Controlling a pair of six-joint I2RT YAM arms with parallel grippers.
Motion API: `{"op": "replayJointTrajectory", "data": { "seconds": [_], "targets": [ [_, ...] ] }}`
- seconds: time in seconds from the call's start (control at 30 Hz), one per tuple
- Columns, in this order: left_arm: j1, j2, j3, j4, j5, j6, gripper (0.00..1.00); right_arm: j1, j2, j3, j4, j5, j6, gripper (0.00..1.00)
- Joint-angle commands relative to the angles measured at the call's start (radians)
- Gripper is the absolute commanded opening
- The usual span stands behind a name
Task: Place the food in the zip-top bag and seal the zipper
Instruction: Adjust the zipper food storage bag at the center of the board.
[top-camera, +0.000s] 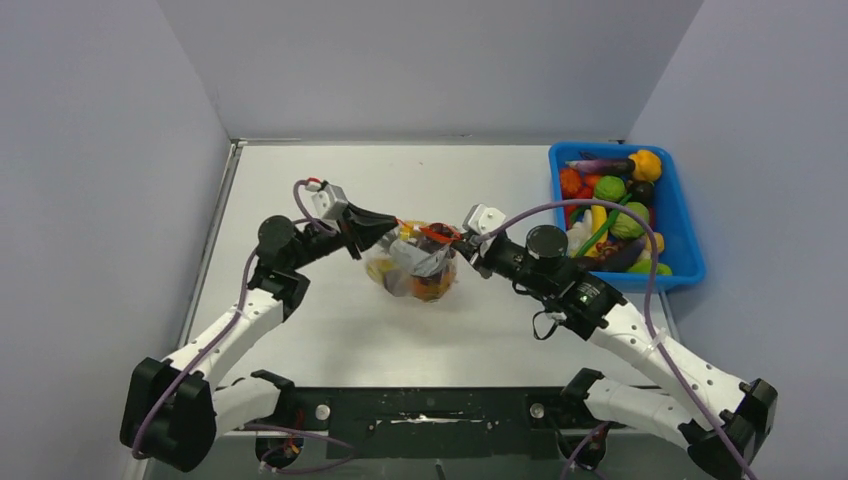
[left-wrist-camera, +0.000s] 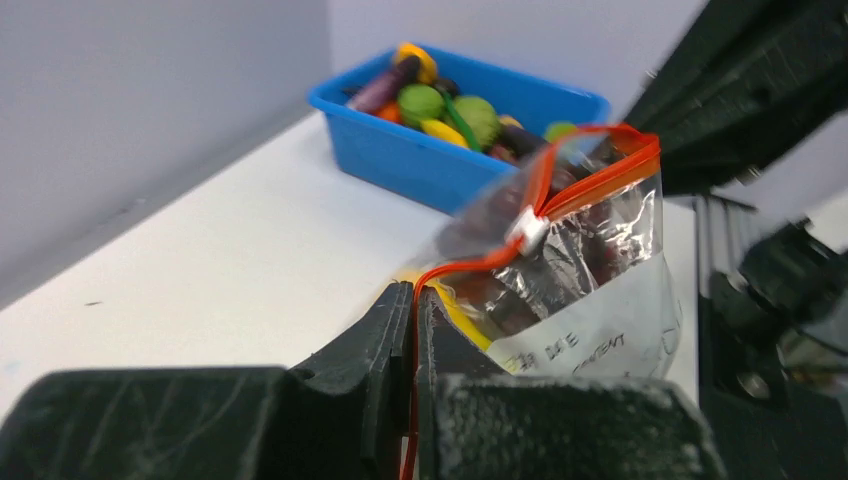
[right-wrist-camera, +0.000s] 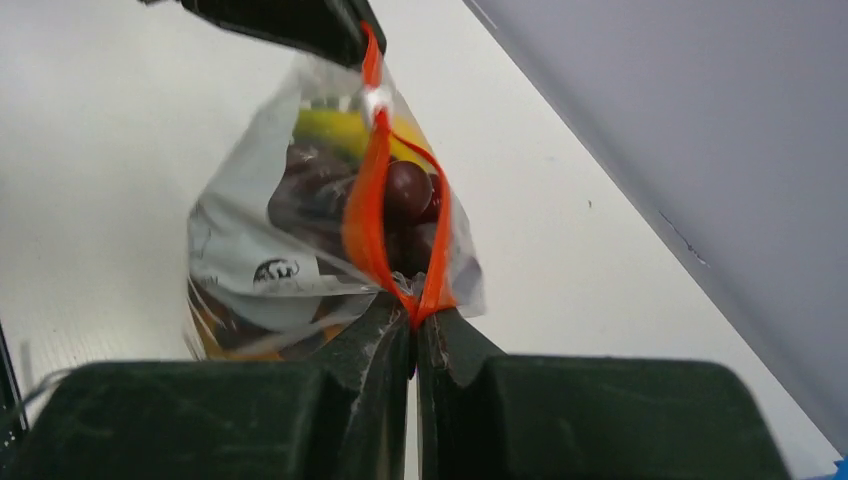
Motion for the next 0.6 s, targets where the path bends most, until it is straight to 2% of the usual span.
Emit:
{"op": "replayJointTrajectory", "data": {
  "seconds": [0.0, 0.07, 0.1, 0.13, 0.2, 0.23, 0.3, 0.37, 0.47, 0.5, 0.57],
  "targets": [
    [-0.015, -0.019, 0.024, 0.248, -0.038, -0.136, 0.0, -0.167, -0.043, 0.184, -0.028, 0.005, -0.093, 0.0],
    [-0.121, -0.033, 0.019, 0.147, -0.133, -0.019, 0.0, -0.309, 0.013, 0.3, -0.153, -0.159, -0.068, 0.0],
    [-0.122, -0.026, 0.019, 0.157, -0.136, -0.018, 0.0, -0.311, 0.031, 0.309, -0.183, -0.202, -0.06, 0.0],
    [-0.096, -0.013, 0.019, 0.209, -0.118, -0.056, 0.0, -0.267, 0.034, 0.268, -0.188, -0.21, -0.056, 0.0],
    [0.003, 0.018, 0.019, 0.341, -0.066, -0.157, 0.0, -0.095, 0.008, 0.161, -0.158, -0.111, -0.106, 0.0],
    [0.04, 0.03, 0.029, 0.36, -0.04, -0.193, 0.0, 0.004, -0.004, 0.127, -0.145, -0.048, -0.148, 0.0],
    [0.046, 0.02, 0.05, 0.299, -0.031, -0.157, 0.0, 0.042, -0.011, 0.137, -0.148, 0.072, -0.191, 0.0],
    [-0.012, -0.005, 0.058, 0.224, -0.053, -0.11, 0.0, -0.063, -0.008, 0.188, -0.159, 0.068, -0.212, 0.0],
    [-0.058, 0.001, 0.043, 0.24, -0.057, -0.116, 0.0, -0.329, -0.003, 0.227, -0.126, -0.231, -0.102, 0.0],
    [-0.047, 0.009, 0.039, 0.252, -0.05, -0.123, 0.0, -0.359, 0.003, 0.219, -0.121, -0.287, -0.064, 0.0],
    [-0.025, 0.022, 0.043, 0.232, -0.034, -0.105, 0.0, -0.305, 0.005, 0.161, -0.126, -0.294, -0.061, 0.0]
  ]
}}
